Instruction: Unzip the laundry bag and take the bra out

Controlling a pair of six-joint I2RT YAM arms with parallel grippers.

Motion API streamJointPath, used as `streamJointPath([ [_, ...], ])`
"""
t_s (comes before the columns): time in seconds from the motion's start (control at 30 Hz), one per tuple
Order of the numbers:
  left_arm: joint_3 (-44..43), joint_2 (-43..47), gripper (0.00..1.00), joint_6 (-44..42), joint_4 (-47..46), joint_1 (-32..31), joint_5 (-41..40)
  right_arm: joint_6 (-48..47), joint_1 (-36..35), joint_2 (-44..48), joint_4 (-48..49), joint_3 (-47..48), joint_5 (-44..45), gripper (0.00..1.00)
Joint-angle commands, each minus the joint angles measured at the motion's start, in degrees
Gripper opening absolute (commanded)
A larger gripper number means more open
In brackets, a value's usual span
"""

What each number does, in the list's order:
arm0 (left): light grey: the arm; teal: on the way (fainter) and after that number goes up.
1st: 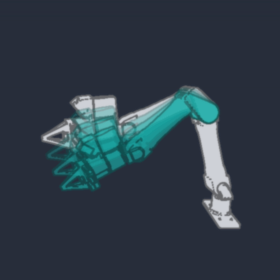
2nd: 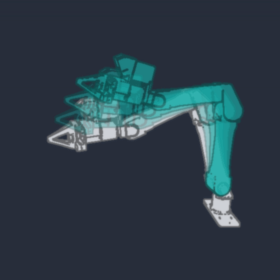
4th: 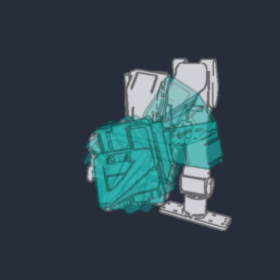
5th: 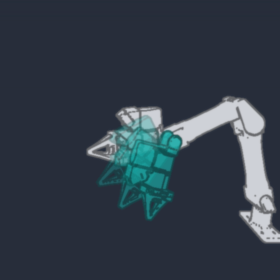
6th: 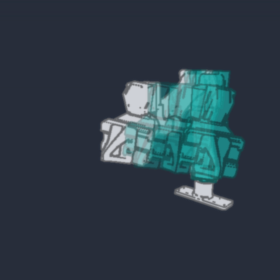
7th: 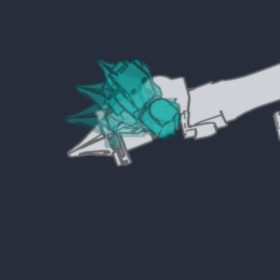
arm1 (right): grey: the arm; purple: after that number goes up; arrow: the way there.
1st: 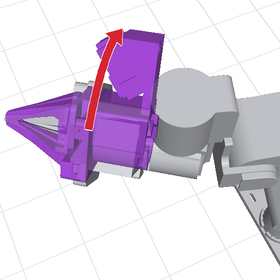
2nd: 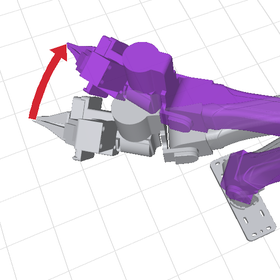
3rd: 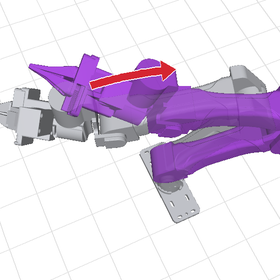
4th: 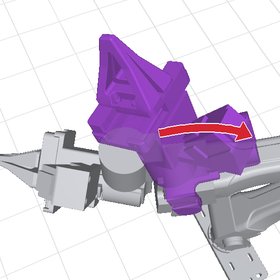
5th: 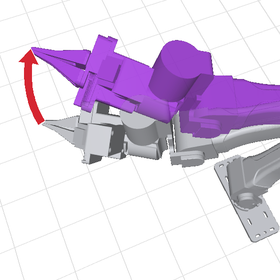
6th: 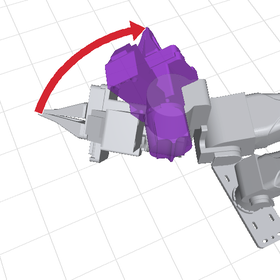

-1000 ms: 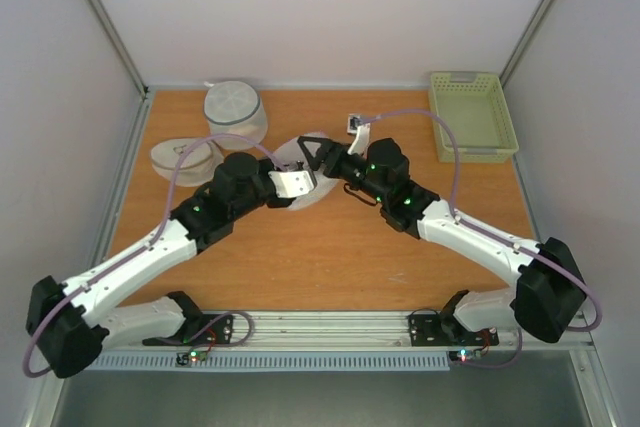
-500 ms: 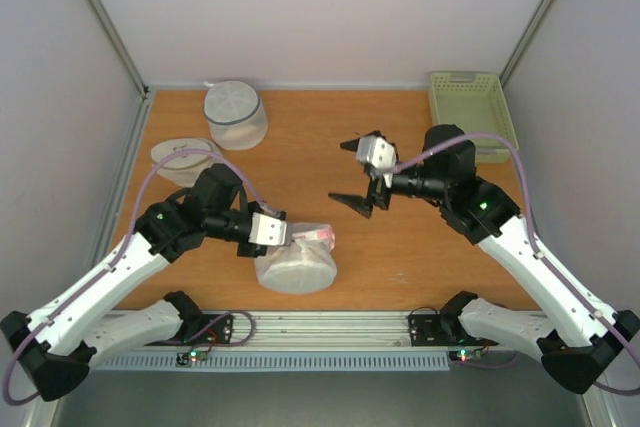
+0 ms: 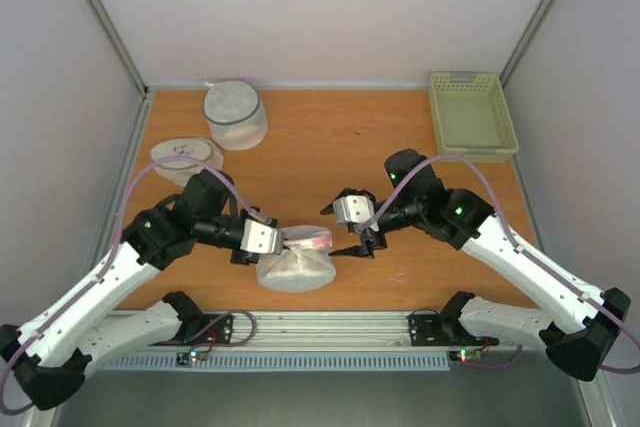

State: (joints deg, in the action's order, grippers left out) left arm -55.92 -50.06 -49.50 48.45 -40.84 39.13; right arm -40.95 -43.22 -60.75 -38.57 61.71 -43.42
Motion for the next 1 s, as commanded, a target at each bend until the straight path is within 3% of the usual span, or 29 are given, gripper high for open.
streamJointPath([
  [0.0,2.06,2.61,0.00,2.64,-9.45,0.20,0.85,0.28,-0.10,0.83,0.77,-2.10,-2.55,0.82],
  [0.37,4.20,4.31,0.00,0.76,-13.83,0.08,5.88,5.18,-0.22,2.94,17.34,-11.07,-1.80,0.80],
  [0.63,4.80,4.73,0.01,1.72,-13.47,0.10,5.42,5.49,-1.29,1.03,19.04,-10.60,-2.43,0.32],
  [0.73,5.28,5.23,0.00,3.14,-13.74,0.08,4.14,5.06,-1.34,1.10,18.14,-10.65,-1.19,0.02],
  [0.8,5.80,5.52,0.01,5.54,-14.24,0.08,2.50,5.58,-1.42,1.29,18.68,-10.65,0.12,0.01],
  [0.83,6.15,5.60,0.06,6.69,-14.48,0.14,1.36,5.80,-1.44,1.40,19.16,-10.58,0.65,0.01],
  [0.87,6.25,5.56,0.26,8.31,-14.25,0.09,0.27,5.99,-1.58,1.55,19.56,-10.44,0.77,0.01],
  [0.9,6.03,5.51,0.59,9.40,-13.37,0.14,-0.32,6.06,-1.62,1.57,19.80,-10.21,0.75,0.01],
  [0.93,5.42,5.43,0.83,10.76,-12.32,0.15,-0.68,6.12,-1.66,1.49,19.84,-9.88,0.75,0.01],
  [0.97,4.53,5.45,0.90,11.29,-10.86,0.12,-0.74,6.37,-1.70,1.17,19.60,-9.53,1.25,0.01],
])
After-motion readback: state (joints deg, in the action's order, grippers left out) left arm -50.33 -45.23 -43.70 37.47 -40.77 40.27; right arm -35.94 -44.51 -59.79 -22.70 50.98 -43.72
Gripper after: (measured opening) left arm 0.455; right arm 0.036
